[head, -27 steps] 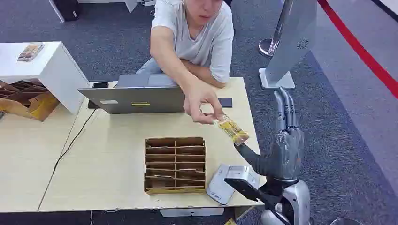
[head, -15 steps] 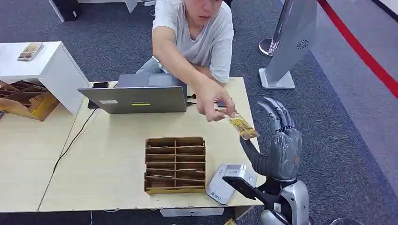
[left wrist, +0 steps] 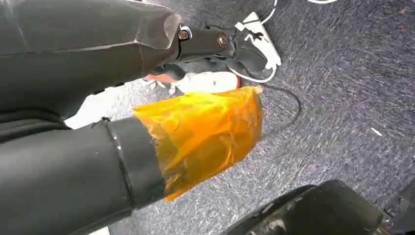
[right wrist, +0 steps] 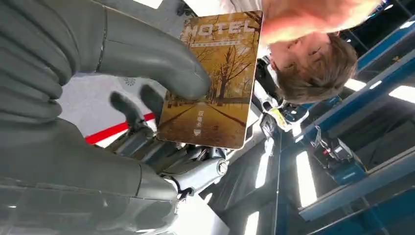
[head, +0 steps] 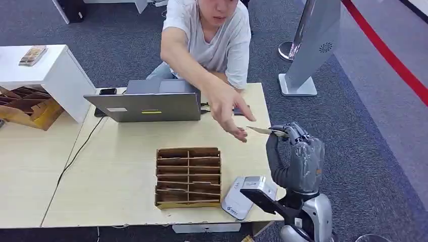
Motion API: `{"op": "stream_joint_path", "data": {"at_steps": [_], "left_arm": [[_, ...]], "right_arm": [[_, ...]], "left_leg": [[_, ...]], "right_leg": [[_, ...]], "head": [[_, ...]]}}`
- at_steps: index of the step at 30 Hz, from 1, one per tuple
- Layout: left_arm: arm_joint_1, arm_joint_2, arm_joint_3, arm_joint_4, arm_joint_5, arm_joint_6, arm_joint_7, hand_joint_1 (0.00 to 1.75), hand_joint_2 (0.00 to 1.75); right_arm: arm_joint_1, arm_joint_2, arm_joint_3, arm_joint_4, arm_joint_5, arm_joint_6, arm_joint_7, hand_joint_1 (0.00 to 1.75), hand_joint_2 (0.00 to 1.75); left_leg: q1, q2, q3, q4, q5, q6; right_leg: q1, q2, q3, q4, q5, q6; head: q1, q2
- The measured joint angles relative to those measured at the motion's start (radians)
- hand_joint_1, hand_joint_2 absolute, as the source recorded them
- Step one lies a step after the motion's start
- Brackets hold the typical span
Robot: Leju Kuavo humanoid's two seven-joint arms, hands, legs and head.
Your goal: Pass the card to the sensor for recognition and then transmit it.
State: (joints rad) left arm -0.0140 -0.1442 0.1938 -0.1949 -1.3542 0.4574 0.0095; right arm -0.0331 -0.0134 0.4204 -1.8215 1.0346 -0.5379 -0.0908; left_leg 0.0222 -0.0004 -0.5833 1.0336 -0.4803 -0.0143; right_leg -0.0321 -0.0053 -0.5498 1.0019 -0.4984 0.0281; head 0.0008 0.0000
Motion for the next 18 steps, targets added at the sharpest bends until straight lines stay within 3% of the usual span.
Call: {"op": "stream_joint_path", "data": {"at_steps": [9,18], "left_arm": [[0.0,-0.001,0.0,0.0,0.0,0.0,0.0,0.0,0.0],[0.0,-0.001,0.0,0.0,0.008,0.001,-0.002,0.0,0.0]], "right_arm": [[0.001,0.0,0.0,-0.001,-0.093,0.023,-0.029,1.75,1.75],[0.012,0.0,-0.002,-0.011,-0.371,0.187,-0.093,1.75,1.75]], "left_leg": [[0.0,0.0,0.0,0.0,0.0,0.0],[0.0,0.0,0.0,0.0,0.0,0.0]], "right_leg": [[0.0,0.0,0.0,0.0,0.0,0.0],[0.0,0.0,0.0,0.0,0.0,0.0]], "head": [[0.0,0.0],[0.0,0.0]]}}
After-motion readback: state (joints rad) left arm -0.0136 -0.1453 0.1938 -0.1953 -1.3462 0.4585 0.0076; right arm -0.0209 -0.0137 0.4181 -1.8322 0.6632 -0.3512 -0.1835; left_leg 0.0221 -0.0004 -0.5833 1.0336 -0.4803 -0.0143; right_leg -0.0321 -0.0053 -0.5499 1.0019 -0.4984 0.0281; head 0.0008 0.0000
